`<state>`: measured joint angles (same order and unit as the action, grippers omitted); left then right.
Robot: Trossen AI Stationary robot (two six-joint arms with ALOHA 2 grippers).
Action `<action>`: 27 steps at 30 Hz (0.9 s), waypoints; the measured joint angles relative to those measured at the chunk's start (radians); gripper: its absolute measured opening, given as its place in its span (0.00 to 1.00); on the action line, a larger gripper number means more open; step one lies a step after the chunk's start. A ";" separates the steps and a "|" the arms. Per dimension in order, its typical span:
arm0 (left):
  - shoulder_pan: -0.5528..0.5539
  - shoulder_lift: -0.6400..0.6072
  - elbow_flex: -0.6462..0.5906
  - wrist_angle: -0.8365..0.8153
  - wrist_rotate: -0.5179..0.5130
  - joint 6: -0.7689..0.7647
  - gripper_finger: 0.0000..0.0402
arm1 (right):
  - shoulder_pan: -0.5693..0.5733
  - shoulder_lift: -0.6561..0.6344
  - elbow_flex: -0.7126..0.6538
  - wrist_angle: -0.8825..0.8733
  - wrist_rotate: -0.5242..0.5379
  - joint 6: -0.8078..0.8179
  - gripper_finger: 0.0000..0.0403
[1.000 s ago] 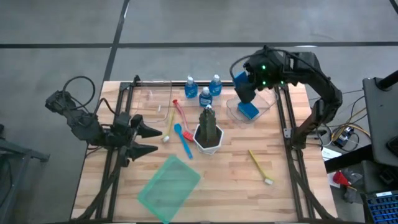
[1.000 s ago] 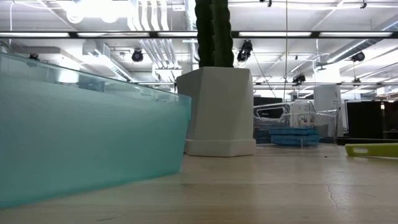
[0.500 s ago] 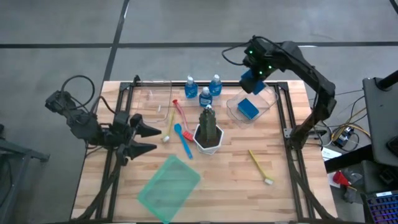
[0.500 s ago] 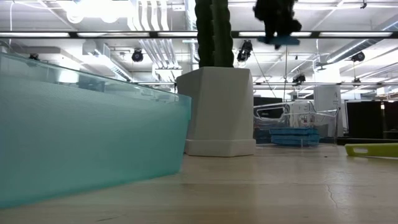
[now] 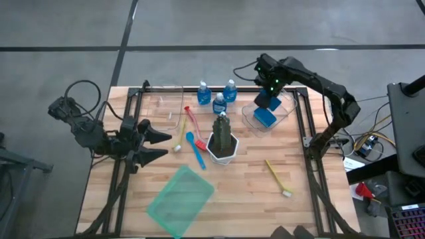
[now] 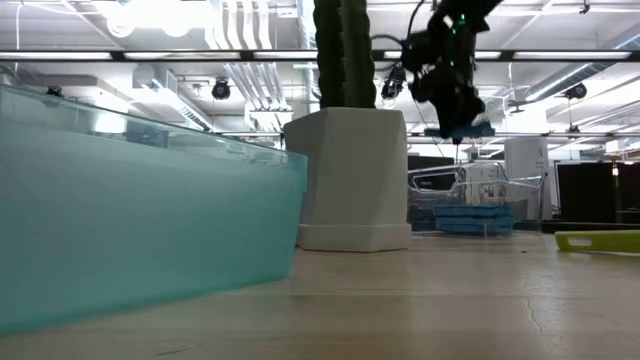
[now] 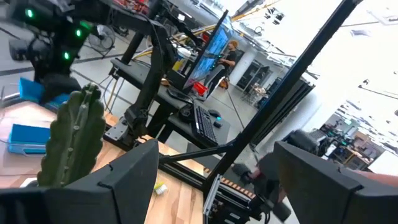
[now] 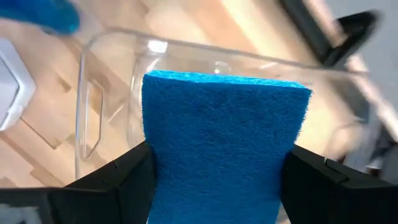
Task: Pick & Place Kitchen Sink Supplies
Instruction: Put the blue sponge into the right transparent bin
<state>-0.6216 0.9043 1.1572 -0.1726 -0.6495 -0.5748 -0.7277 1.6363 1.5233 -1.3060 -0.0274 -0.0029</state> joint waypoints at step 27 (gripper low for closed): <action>0.000 0.000 0.000 0.000 -0.063 -0.028 0.77 | -0.041 -0.001 -0.431 0.386 -0.087 0.026 0.67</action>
<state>-0.6215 0.9043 1.1572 -0.1723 -0.7128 -0.6033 -0.7687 1.6356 1.0919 -0.9204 -0.1143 0.0235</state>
